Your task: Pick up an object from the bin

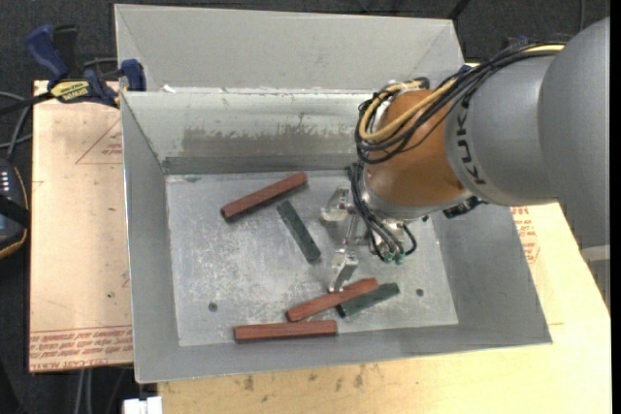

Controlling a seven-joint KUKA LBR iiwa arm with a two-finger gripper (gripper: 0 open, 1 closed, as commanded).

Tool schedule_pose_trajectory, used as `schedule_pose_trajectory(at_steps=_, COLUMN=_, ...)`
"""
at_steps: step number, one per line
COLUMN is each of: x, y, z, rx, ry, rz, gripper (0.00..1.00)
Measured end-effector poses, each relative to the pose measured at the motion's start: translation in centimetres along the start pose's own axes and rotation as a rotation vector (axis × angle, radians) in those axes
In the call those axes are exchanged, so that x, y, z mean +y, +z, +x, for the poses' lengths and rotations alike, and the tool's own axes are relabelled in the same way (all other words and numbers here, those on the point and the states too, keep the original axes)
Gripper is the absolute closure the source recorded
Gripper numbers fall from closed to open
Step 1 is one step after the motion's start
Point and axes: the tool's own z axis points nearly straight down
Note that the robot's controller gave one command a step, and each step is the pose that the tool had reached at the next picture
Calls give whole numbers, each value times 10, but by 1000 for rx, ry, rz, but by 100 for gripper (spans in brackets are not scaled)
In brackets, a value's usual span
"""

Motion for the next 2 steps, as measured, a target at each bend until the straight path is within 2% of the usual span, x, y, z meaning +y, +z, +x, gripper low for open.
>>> schedule_pose_trajectory(at_steps=1, x=-17, y=-32, z=28, rx=36, ry=-177, rz=1, gripper=0)
schedule_pose_trajectory(at_steps=2, x=-56, y=-23, z=51, rx=33, ry=-272, rz=0, gripper=0)
